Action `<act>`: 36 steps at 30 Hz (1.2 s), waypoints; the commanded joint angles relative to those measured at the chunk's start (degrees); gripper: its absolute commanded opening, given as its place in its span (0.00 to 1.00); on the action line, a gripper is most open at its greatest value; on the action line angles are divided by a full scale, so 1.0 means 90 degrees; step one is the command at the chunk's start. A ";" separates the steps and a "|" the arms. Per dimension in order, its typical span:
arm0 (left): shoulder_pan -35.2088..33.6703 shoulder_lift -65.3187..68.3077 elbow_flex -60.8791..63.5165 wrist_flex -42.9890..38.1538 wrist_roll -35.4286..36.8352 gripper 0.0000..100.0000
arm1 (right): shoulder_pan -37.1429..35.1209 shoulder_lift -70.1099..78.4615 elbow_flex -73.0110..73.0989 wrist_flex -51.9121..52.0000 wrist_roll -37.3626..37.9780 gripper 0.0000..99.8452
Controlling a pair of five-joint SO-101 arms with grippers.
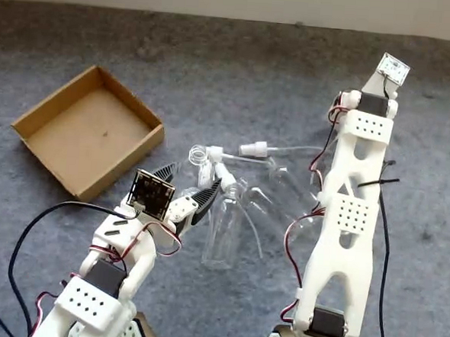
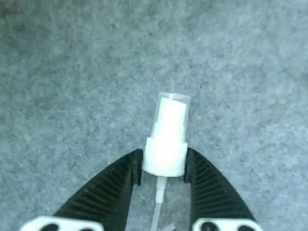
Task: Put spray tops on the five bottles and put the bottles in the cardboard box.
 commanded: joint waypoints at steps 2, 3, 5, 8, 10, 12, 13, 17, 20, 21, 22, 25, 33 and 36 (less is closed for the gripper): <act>0.0054 -0.0044 0.0171 0.0020 -0.0049 0.17 | 0.0249 -0.0093 -0.0327 -0.0161 -0.0068 0.05; 0.0054 -0.0044 0.0171 0.0020 -0.0049 0.17 | 0.0278 -0.0093 -0.0327 -0.0151 -0.0068 0.05; 0.0054 -0.0044 0.0171 0.0020 -0.0049 0.17 | 0.0357 -0.0093 -0.0327 -0.0122 -0.0068 0.05; 0.0054 -0.0044 0.0171 0.0020 -0.0049 0.17 | 0.0464 -0.0103 -0.0347 -0.0103 -0.0059 0.05; 0.0054 -0.0044 0.0171 0.0020 -0.0049 0.17 | 0.0532 -0.0103 -0.0366 -0.0093 0.0195 0.04; 0.0054 -0.0044 0.0171 0.0020 -0.0049 0.17 | 0.0552 -0.0151 -0.0396 -0.0044 0.0674 0.04; 0.0054 -0.0044 0.0171 0.0020 -0.0049 0.17 | 0.0552 -0.0181 -0.0415 0.0044 0.0879 0.04; 0.0054 -0.0044 0.0171 0.0020 -0.0039 0.17 | 0.0415 -0.0386 -0.0874 0.0444 0.1485 0.04; 0.0054 -0.0044 0.0171 0.0020 -0.0039 0.17 | 0.0239 -0.0630 -0.1011 0.0620 0.1934 0.04; 0.0054 -0.0044 0.0171 0.0020 -0.0039 0.17 | 0.0181 -0.0698 -0.1001 0.0708 0.2120 0.04; 0.0054 -0.0044 0.0171 0.0020 -0.0039 0.17 | 0.0132 -0.0796 -0.1011 0.0777 0.2266 0.04; 0.0054 -0.0044 0.0171 0.0020 -0.0039 0.17 | -0.0024 -0.1089 -0.1011 0.0855 0.2481 0.04; 0.0073 -0.0093 0.0171 0.0264 -0.0039 0.17 | -0.0405 -0.1900 -0.1011 0.0855 0.2520 0.04; 0.0083 -0.0093 0.0171 0.0264 -0.0039 0.17 | -0.0552 -0.2242 -0.1011 0.0855 0.2510 0.04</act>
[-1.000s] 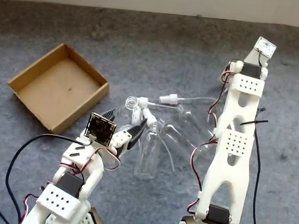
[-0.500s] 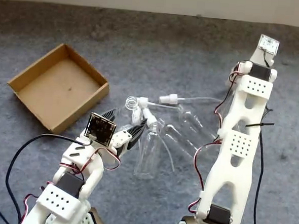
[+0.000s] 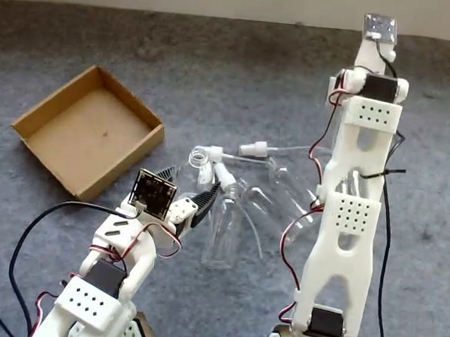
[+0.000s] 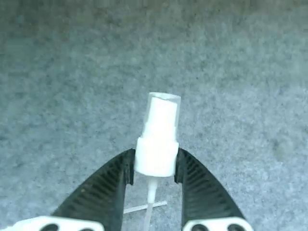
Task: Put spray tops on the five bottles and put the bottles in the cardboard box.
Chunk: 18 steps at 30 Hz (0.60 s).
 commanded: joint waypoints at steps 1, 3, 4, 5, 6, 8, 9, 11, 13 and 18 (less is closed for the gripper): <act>0.0083 -0.0093 0.0171 0.0000 -0.0039 0.17 | -0.0249 -0.0894 -0.0659 0.0083 0.0059 0.04; 0.0073 -0.0093 0.0171 -0.0020 -0.0039 0.17 | -0.0376 -0.1158 -0.0659 0.0230 0.0068 0.04; 0.0083 -0.0103 0.0171 -0.0020 -0.0039 0.17 | -0.0444 -0.1304 -0.0659 0.0347 0.0068 0.04; 0.0083 -0.0103 0.0171 -0.0020 -0.0039 0.17 | -0.0513 -0.1460 -0.0659 0.0493 0.0068 0.04; 0.0044 -0.0103 0.0171 -0.0020 -0.0039 0.17 | -0.0581 -0.1626 -0.0659 0.0630 0.0078 0.04; -0.0024 -0.0103 0.0171 -0.0020 -0.0039 0.17 | -0.0708 -0.1968 -0.0659 0.0864 0.0078 0.04; -0.0044 -0.0103 0.0171 -0.0020 -0.0039 0.17 | -0.0757 -0.2144 -0.0659 0.0962 0.0078 0.04; -0.0034 -0.0103 0.0171 -0.0020 -0.0039 0.17 | -0.0845 -0.2486 -0.0659 0.1060 0.0078 0.04; 0.0005 -0.0103 0.0171 -0.0020 -0.0039 0.17 | -0.0894 -0.2867 -0.0650 0.1070 0.0059 0.04; 0.0151 -0.0103 0.0171 -0.0029 -0.0039 0.17 | -0.0923 -0.3805 -0.0650 0.1089 0.0049 0.04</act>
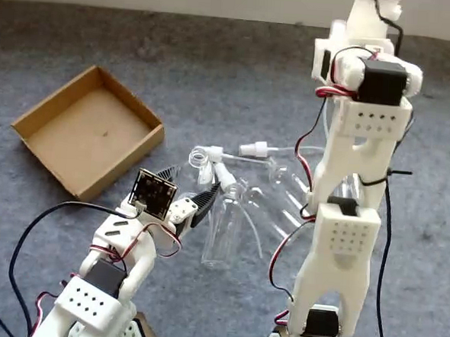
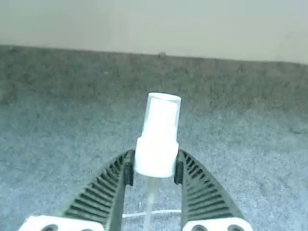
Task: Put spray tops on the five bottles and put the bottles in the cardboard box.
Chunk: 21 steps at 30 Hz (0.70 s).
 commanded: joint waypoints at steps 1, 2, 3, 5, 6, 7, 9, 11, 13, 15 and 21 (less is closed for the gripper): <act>0.0298 -0.0103 0.0171 -0.0029 -0.0039 0.17 | -0.0083 -0.1050 -0.0640 0.0132 0.0039 0.04; 0.0415 -0.0103 0.0171 -0.0029 -0.0039 0.17 | -0.0083 -0.1236 -0.0640 0.0132 0.0039 0.04; 0.0513 -0.0103 0.0171 -0.0029 -0.0049 0.17 | -0.0083 -0.1421 -0.0640 0.0132 0.0039 0.04; 0.0640 -0.0103 0.0171 -0.0029 -0.0049 0.17 | -0.0083 -0.1792 -0.0640 0.0132 0.0039 0.04; 0.0669 -0.0103 0.0171 -0.0029 -0.0049 0.17 | -0.0083 -0.1978 -0.0640 0.0132 0.0039 0.04; 0.0679 -0.0103 0.0171 -0.0029 -0.0049 0.17 | -0.0083 -0.2173 -0.0640 0.0132 0.0039 0.04; 0.0679 -0.0103 0.0171 -0.0029 -0.0049 0.17 | -0.0083 -0.2486 -0.0630 0.0132 0.0029 0.04; 0.0679 -0.0103 0.0171 -0.0029 -0.0049 0.17 | -0.0083 -0.2828 -0.0630 0.0132 0.0029 0.04; 0.0679 -0.0103 0.0171 -0.0029 -0.0049 0.17 | -0.0093 -0.3170 -0.0630 0.0132 0.0029 0.04; 0.0679 -0.0103 0.0171 -0.0029 -0.0049 0.17 | -0.0093 -0.3502 -0.0630 0.0142 0.0029 0.04; 0.0679 -0.0103 0.0171 -0.0029 -0.0039 0.17 | -0.0083 -0.4664 -0.0620 0.0142 0.0029 0.04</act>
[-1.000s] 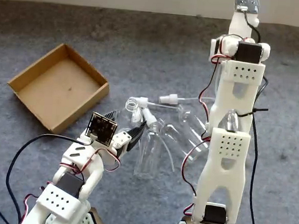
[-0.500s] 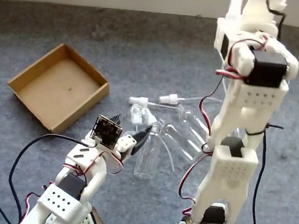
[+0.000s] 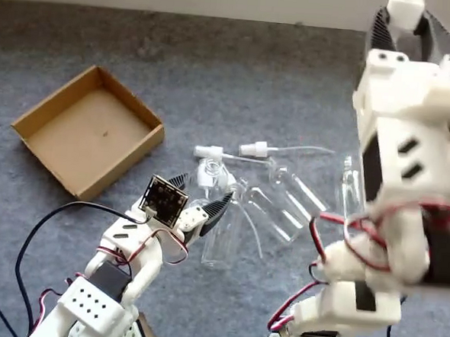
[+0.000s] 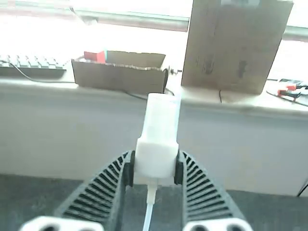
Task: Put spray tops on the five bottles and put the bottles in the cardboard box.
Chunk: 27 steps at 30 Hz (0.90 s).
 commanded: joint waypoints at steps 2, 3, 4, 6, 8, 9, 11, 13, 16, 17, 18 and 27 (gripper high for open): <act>0.0083 -0.0103 0.0161 -0.0029 -0.0039 0.17 | -0.0063 -0.1001 -0.0435 0.0142 0.0029 0.04; 0.0083 -0.0103 0.0161 -0.0029 -0.0039 0.17 | -0.0063 -0.1167 -0.0425 0.0142 0.0029 0.04; 0.0083 -0.0103 0.0161 -0.0029 -0.0039 0.17 | -0.0054 -0.1324 -0.0366 0.0142 0.0029 0.04; 0.0083 -0.0103 0.0161 -0.0020 -0.0039 0.17 | -0.0044 -0.1695 0.0073 0.0142 0.0029 0.04; 0.0083 -0.0103 0.0161 0.0000 -0.0039 0.17 | -0.0044 -0.2164 0.0855 0.0142 0.0029 0.04; 0.0083 -0.0103 0.0161 0.0000 -0.0039 0.17 | -0.0044 -0.2437 0.1353 0.0142 0.0029 0.04; 0.0083 -0.0103 0.0161 0.0000 -0.0039 0.17 | -0.0044 -0.3013 0.2349 0.0132 0.0029 0.04; 0.0083 -0.0103 0.0161 0.0000 -0.0029 0.17 | -0.0054 -0.3580 0.3297 0.0093 0.0029 0.04; 0.0083 -0.0103 0.0161 0.0000 -0.0020 0.17 | -0.0054 -0.4244 0.4469 0.0024 0.0029 0.04; 0.0083 -0.0103 0.0161 0.0000 -0.0020 0.17 | -0.0054 -0.4479 0.4821 -0.0103 0.0029 0.04; 0.0083 -0.0103 0.0161 0.0000 -0.0020 0.17 | -0.0054 -0.4684 0.5143 -0.0249 0.0029 0.04; 0.0347 -0.0103 0.0161 0.0000 -0.0020 0.17 | -0.0054 -0.6051 0.8357 -0.1363 0.0068 0.05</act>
